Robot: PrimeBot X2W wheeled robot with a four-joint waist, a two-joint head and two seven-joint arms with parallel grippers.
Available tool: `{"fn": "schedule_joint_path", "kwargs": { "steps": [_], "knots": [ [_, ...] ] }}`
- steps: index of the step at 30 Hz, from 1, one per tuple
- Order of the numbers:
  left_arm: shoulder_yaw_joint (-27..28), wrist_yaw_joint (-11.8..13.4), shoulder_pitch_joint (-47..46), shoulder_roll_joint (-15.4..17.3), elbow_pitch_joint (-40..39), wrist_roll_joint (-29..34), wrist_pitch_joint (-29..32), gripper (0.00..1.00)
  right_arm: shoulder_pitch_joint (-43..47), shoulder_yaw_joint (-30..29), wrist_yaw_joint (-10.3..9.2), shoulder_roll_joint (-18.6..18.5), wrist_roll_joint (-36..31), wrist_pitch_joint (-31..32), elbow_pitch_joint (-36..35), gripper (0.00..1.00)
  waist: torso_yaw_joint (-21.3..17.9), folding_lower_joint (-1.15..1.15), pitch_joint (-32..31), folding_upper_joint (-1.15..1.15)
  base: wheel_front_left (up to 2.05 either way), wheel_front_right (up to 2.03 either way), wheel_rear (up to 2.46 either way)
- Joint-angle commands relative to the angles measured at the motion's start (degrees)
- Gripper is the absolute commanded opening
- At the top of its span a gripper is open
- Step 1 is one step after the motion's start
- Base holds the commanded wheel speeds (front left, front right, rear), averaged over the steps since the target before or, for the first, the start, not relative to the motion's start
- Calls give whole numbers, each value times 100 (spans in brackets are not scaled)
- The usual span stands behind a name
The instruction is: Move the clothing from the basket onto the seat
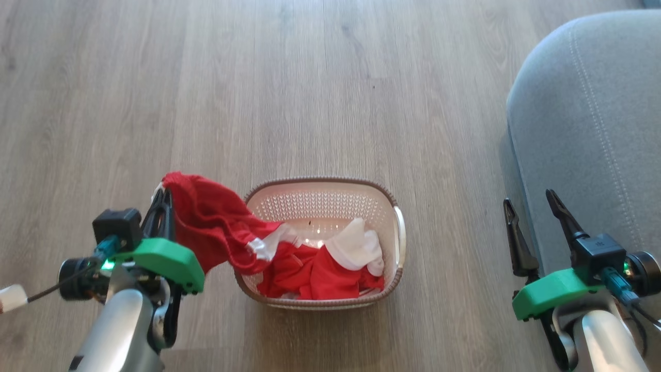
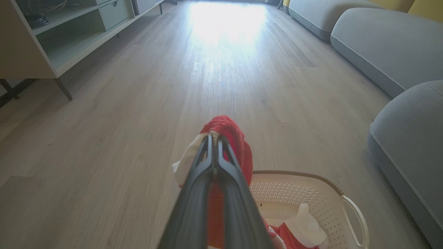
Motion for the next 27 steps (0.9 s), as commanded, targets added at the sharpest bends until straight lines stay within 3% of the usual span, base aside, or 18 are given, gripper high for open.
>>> {"fn": "schedule_joint_path", "kwargs": {
  "steps": [1, 13, 27],
  "knots": [
    [242, 46, -57, 210, -278, -50, 18, 0, -6, 138, -1, -110, 33, -36, -152, 100, 29, 1, -92, -1, 0, 0, 0],
    [277, 296, 480, 518, -1240, -46, 445, 0, 183, 283, -1, -231, 113, -36, -85, 100, 56, 1, -449, -1, 0, 0, 0],
    [267, 417, 631, 611, -1625, -63, 577, 0, 188, 391, -1, -259, 169, -36, -51, 100, 2, 1, -504, -1, 0, 0, 0]
  ]
}}
